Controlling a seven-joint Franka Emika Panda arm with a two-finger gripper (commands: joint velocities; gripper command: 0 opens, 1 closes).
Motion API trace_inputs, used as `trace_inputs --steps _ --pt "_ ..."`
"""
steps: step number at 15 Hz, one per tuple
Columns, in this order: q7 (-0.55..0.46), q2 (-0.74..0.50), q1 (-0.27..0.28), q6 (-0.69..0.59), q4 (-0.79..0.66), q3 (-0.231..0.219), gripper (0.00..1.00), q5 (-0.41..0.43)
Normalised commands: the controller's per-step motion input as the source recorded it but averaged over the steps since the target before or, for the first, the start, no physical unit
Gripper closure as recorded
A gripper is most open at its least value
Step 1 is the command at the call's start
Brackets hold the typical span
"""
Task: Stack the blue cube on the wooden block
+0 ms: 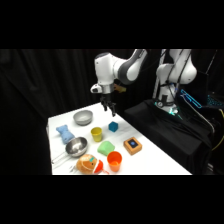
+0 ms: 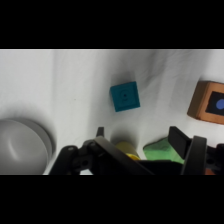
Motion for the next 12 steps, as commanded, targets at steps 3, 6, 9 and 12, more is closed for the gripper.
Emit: trace_inputs --steps 3,6,9,12 --pt "-0.44 -0.16 -0.071 0.3 -0.31 -0.015 0.0 0.267" --pt "-0.42 -0.11 -0.064 0.35 -0.28 -0.005 0.0 0.241" --pt "-0.37 -0.03 -0.057 0.4 -0.24 0.011 0.0 0.214" --pt "-0.27 0.05 -0.045 0.48 -0.2 0.042 0.0 0.167"
